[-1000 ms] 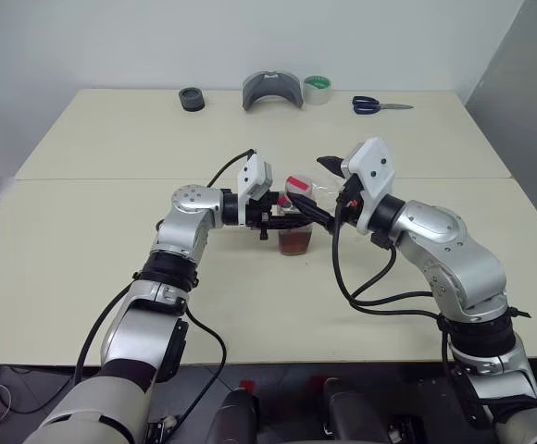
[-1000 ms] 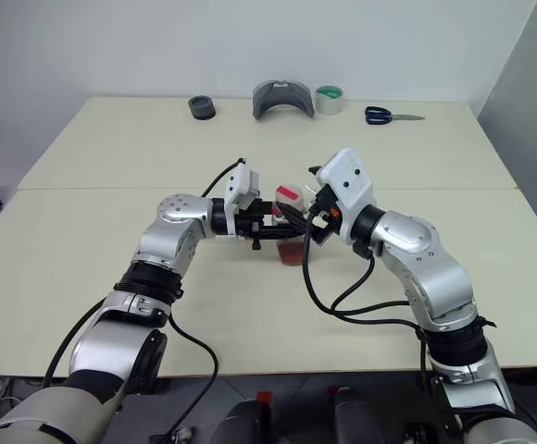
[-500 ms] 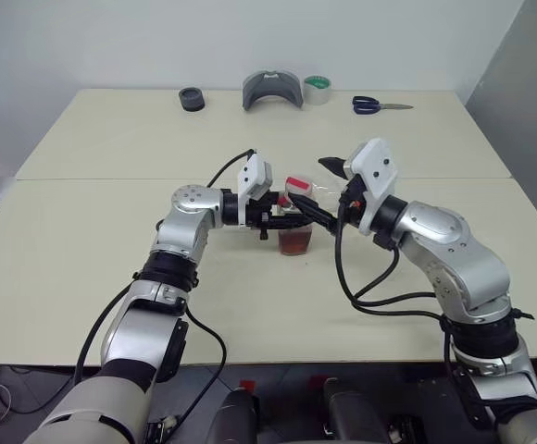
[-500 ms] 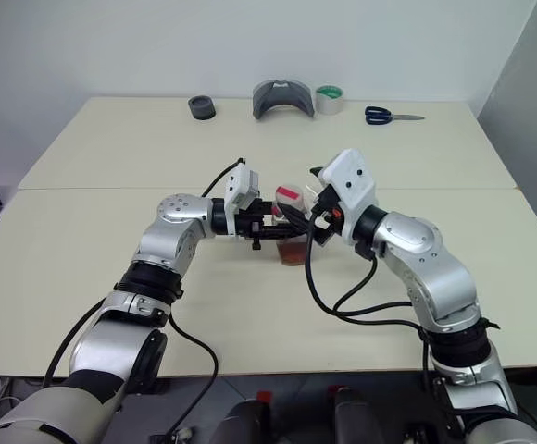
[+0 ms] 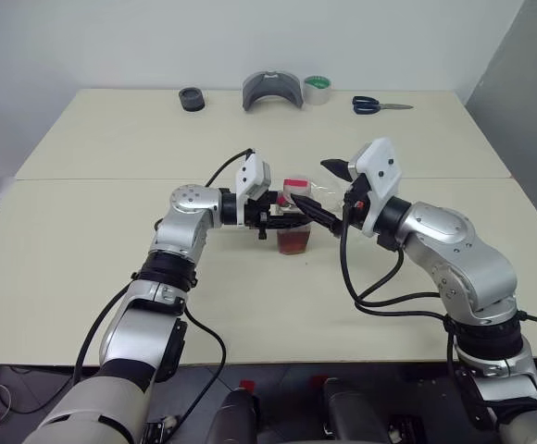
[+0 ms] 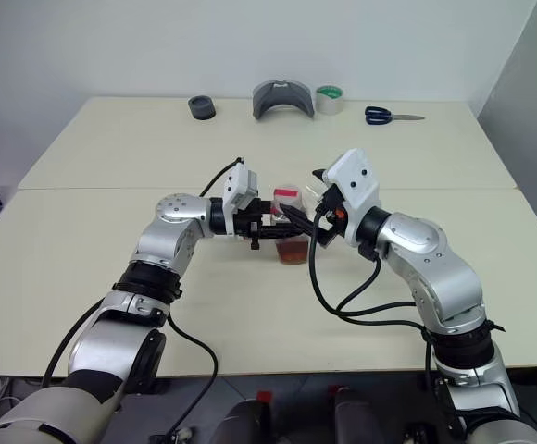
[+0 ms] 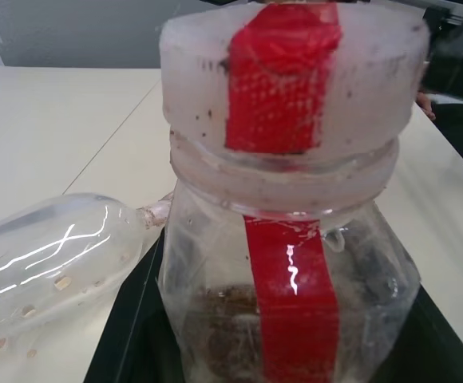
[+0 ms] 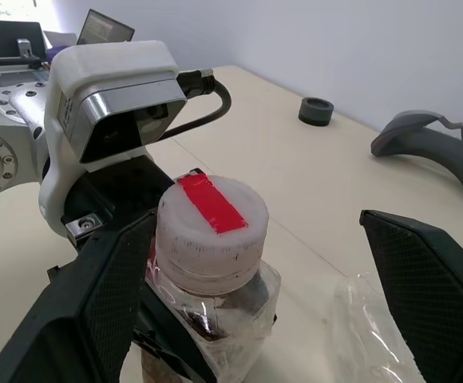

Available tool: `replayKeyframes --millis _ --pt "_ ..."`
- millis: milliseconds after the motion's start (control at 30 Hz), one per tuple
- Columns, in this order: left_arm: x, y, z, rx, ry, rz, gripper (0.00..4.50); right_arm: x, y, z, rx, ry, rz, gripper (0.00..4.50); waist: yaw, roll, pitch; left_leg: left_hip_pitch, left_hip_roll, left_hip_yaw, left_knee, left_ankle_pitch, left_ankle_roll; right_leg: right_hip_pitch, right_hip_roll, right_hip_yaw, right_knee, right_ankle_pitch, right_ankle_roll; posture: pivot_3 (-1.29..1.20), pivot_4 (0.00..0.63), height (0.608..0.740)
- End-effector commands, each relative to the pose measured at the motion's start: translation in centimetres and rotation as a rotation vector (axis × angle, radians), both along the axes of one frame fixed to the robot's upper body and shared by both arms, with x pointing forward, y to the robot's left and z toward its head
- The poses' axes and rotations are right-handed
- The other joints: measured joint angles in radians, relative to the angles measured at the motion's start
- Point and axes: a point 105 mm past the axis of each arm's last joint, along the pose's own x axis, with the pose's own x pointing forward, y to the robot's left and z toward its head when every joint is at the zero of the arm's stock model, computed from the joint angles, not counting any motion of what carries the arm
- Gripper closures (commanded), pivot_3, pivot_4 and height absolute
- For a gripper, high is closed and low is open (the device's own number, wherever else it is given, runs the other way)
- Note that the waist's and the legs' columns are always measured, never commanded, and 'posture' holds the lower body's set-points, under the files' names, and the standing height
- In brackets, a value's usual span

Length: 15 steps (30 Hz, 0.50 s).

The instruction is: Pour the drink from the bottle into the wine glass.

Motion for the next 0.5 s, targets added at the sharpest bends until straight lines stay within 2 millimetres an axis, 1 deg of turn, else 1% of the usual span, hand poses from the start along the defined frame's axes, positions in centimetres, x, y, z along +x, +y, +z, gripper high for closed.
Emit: replayKeyframes --millis 33,500 --pt "-0.05 0.12 1.70 -0.030 -0.055 -0.010 2.72 -0.22 -0.84 1.26 0.017 -0.049 -0.026 0.16 0.000 0.000 0.000 0.000 0.000 0.000 0.000 0.000 0.000 0.000 0.000 0.000 0.000 0.000 0.000 0.00 0.150 0.740" --pt "-0.08 0.05 1.84 -0.030 -0.056 -0.010 2.72 -0.36 -0.92 1.12 0.008 -0.041 -0.021 0.16 0.000 0.000 0.000 0.000 0.000 0.000 0.000 0.000 0.000 0.000 0.000 0.000 0.000 0.000 0.000 0.00 0.150 0.740"
